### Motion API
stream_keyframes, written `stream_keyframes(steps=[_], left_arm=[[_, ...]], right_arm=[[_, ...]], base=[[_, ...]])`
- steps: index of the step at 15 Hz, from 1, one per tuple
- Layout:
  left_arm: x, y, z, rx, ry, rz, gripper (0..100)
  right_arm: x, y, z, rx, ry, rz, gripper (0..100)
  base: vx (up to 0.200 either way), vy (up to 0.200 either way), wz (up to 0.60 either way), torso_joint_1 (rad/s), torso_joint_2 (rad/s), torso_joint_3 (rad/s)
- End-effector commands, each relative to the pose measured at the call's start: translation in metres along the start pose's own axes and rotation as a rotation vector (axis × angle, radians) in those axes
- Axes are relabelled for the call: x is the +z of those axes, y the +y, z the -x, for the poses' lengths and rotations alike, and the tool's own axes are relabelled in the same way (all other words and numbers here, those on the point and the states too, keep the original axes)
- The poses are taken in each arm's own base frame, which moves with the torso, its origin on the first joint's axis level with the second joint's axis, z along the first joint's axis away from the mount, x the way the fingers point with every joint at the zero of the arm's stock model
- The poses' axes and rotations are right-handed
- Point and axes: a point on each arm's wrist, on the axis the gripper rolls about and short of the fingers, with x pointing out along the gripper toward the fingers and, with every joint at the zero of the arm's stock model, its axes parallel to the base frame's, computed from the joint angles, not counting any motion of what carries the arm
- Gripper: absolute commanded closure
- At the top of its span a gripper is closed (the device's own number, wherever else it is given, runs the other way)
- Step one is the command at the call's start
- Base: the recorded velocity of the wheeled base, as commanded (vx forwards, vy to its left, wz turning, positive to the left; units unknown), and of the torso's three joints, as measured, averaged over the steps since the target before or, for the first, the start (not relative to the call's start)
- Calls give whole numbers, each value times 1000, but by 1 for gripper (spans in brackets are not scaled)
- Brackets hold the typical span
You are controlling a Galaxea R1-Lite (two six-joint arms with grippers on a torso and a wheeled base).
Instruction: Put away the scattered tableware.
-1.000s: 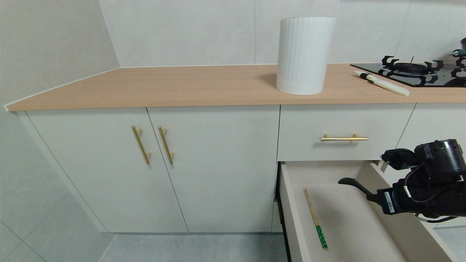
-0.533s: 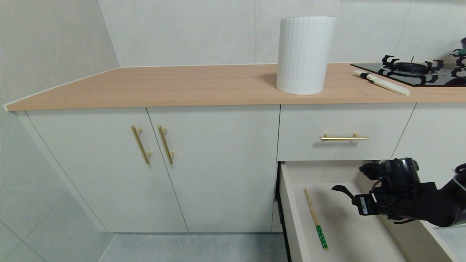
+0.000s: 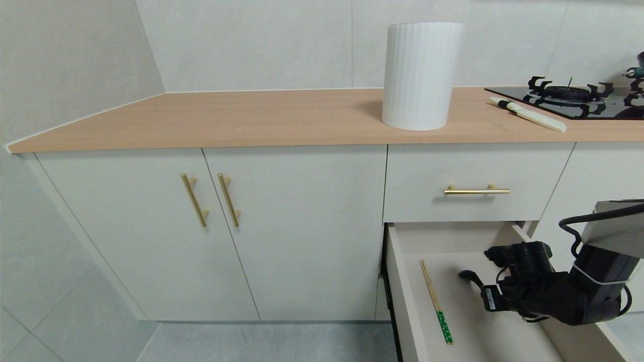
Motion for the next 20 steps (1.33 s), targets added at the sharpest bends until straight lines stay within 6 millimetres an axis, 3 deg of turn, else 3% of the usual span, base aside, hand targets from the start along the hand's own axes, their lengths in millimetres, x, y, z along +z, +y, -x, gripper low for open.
stream_keyframes(steps=[1,4,5,10,12,13,14,15,17,20], left_arm=[[0,0,0,0,1,0,0],[0,0,0,0,0,0,0],[0,0,0,0,1,0,0],[0,0,0,0,0,0,0],[0,0,0,0,0,0,0],[0,0,0,0,0,0,0],[0,0,0,0,0,0,0],[0,0,0,0,0,0,0],[0,0,0,0,0,0,0],[0,0,0,0,0,0,0]], right_arm=[[-5,-1,-6,-2,21,-2,100],[-5,-1,-7,-3,19,-3,100],[-5,-1,-7,-3,19,-5,0],[-3,-2,-3,-3,13,-6,0],[1,-1,13,-1,-11,-8,0],[4,-1,36,6,-42,-9,0],[7,-2,46,8,-62,-10,0],[19,-3,81,10,-148,-9,0],[27,-4,125,11,-211,-12,0],[19,-5,177,80,-185,-9,0]], base=[[0,0,0,0,0,0],[0,0,0,0,0,0],[0,0,0,0,0,0],[0,0,0,0,0,0],[0,0,0,0,0,0],[0,0,0,0,0,0],[0,0,0,0,0,0],[0,0,0,0,0,0],[0,0,0,0,0,0],[0,0,0,0,0,0]])
